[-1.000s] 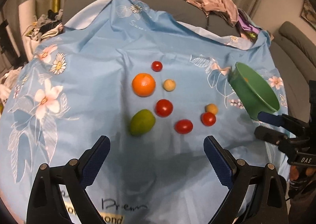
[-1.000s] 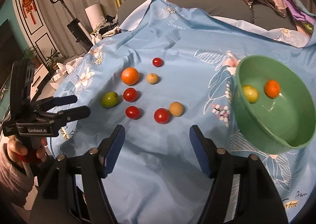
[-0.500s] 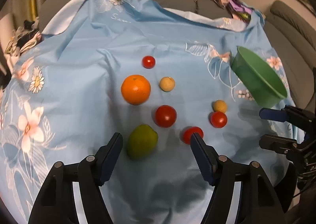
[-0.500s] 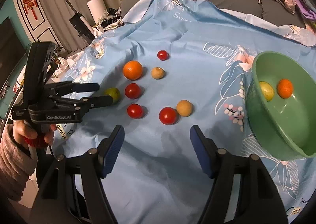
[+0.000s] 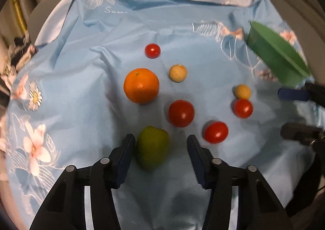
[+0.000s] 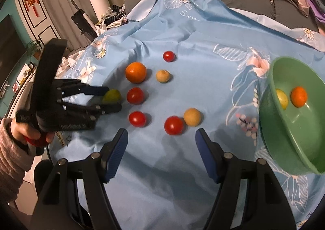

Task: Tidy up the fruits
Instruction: 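Grasp the green fruit with the left tool while the right tool approaches the large orange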

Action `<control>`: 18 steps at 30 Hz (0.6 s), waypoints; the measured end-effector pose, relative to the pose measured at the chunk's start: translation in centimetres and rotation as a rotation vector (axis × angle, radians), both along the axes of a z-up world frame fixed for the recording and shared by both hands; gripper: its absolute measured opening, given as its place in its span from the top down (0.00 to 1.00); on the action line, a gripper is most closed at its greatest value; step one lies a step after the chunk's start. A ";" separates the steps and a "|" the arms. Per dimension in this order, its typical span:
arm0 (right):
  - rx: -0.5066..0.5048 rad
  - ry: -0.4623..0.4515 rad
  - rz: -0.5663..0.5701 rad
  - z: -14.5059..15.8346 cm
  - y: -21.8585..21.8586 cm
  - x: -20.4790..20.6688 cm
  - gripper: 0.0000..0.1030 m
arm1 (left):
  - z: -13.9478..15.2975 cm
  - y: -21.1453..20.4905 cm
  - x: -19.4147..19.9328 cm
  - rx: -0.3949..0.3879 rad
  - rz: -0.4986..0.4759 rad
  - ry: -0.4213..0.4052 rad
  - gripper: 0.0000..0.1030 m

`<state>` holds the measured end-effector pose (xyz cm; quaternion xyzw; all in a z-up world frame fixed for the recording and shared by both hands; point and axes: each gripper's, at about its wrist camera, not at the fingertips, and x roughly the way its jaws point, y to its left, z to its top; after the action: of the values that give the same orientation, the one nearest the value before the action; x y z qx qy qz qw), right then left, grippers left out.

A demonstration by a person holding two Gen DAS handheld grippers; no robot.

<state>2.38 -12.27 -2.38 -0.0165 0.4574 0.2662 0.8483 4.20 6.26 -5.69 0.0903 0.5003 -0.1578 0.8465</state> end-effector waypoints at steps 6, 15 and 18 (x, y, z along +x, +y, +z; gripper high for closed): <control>0.025 0.001 0.008 0.1 0.9 0.8 0.33 | -1.0 -0.2 0.5 0.019 -0.002 0.019 0.67; 0.043 0.008 0.049 -0.4 3.4 3.4 0.33 | 1.7 3.5 -0.7 -0.237 0.138 -0.059 0.67; 0.057 0.002 0.073 -0.6 5.2 4.9 0.33 | 3.0 5.4 -0.8 -0.305 0.210 -0.111 0.67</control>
<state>7.24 -7.09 -3.01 -0.0087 0.4494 0.3100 0.8378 3.44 11.70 -2.69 -0.0830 0.4296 -0.1375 0.8886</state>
